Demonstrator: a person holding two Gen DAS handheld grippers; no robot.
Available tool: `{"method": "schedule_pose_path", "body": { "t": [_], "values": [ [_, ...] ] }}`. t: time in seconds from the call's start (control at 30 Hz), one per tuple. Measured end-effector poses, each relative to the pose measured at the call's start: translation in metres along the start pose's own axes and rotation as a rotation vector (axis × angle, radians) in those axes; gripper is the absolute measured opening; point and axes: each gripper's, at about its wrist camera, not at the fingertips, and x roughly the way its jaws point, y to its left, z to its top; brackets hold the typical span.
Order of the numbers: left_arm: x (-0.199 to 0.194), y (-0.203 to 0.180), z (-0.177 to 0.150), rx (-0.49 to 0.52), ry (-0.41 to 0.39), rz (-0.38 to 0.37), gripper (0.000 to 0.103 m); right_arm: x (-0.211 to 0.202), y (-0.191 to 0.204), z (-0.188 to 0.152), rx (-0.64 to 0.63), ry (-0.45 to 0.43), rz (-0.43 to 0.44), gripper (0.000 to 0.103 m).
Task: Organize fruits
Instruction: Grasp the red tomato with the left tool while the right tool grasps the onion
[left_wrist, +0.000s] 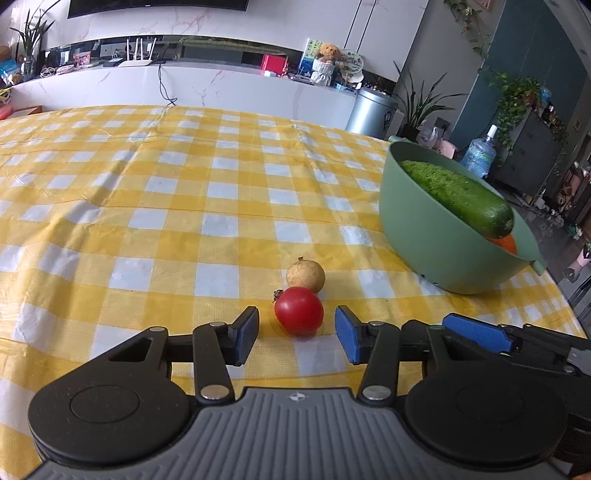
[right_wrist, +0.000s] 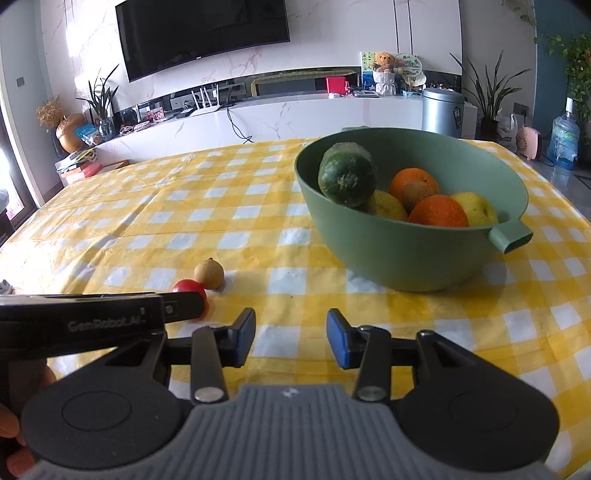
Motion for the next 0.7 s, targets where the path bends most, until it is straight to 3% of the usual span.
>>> {"method": "schedule_pose_path", "body": {
  "t": [0.13, 0.3, 0.5, 0.7],
  "values": [
    [0.003, 0.0, 0.001, -0.004, -0.014, 0.011, 0.052, 0.006, -0.002, 0.0, 0.024, 0.011, 0.015, 0.041],
    [0.004, 0.0, 0.003, 0.005, -0.02, 0.009, 0.033, 0.012, -0.001, 0.001, 0.023, 0.013, 0.037, 0.041],
    [0.0, 0.006, 0.004, -0.005, -0.016, 0.038, 0.032, 0.012, 0.002, 0.002, 0.013, -0.012, 0.083, 0.041],
    [-0.01, 0.026, 0.01, -0.055, -0.024, 0.074, 0.032, 0.021, 0.025, 0.006, -0.105, -0.017, 0.123, 0.041]
  ]
}}
